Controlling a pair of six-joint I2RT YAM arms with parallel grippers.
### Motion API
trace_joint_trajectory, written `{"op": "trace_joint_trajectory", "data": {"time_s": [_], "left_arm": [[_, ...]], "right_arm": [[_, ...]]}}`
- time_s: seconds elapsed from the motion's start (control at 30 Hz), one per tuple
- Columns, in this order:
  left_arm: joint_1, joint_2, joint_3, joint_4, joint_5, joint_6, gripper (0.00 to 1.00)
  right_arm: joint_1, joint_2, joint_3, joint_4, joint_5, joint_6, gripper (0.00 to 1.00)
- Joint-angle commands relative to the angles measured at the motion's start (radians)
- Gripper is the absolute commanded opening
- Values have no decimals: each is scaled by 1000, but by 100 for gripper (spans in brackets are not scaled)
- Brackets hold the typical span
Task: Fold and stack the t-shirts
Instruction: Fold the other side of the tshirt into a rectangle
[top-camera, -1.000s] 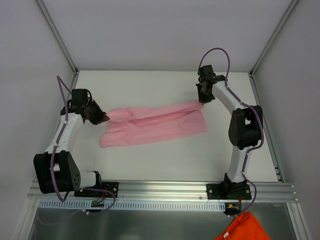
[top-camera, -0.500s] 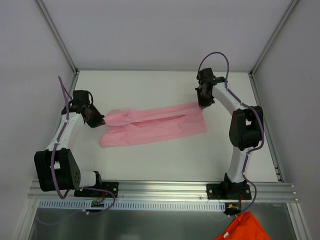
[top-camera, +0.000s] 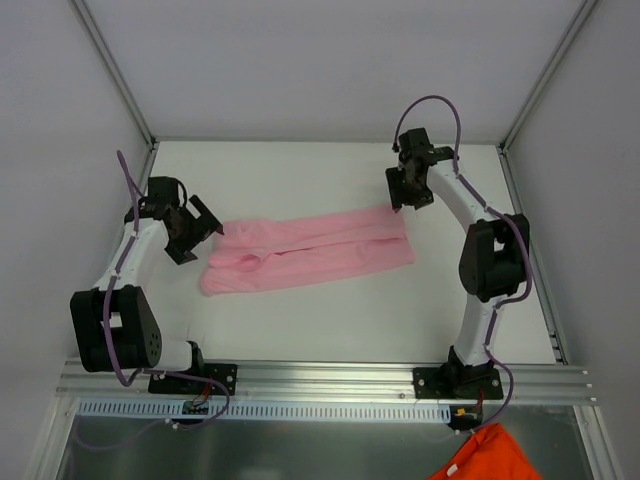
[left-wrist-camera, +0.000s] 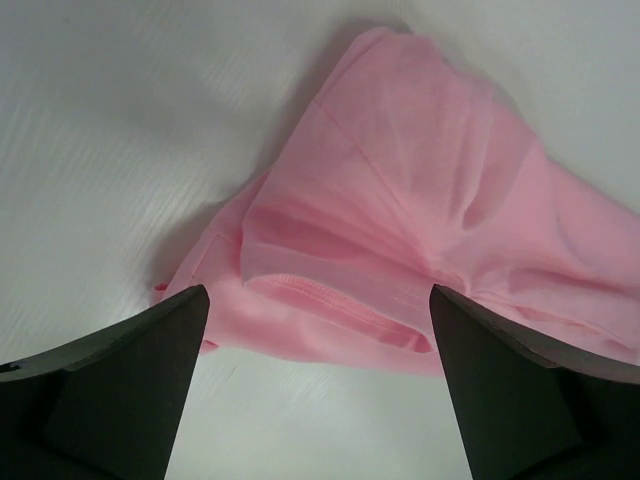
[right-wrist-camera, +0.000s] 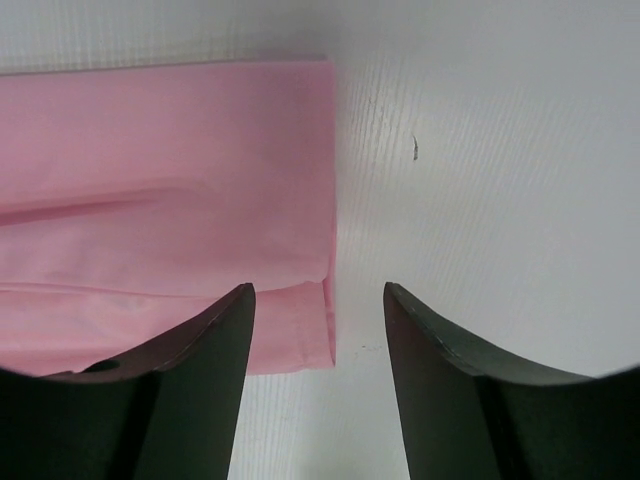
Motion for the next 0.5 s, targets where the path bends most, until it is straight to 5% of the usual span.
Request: {"op": "trace_joint_trajectory", "data": {"time_s": [0.0,0.13,0.23,0.27,0.47], "left_arm": [[-7,-46,94,48,48,-16,93],[-8,-26,168,53,109,-15,90],[-13,-11,156,80,183,-12,88],[-16,-11,142,94,198,-16,88],[-61,43,63,233,324,-48,84]], "right_arm": [[7,-137,11,-24,6,-11,56],[7,-153,48,-45,-11,-4,39],[7,-139,75,-62,-61,25,16],[9,-134,82,-68,-75,35,1],[43,-163,54,-84,-83,45,1]]}}
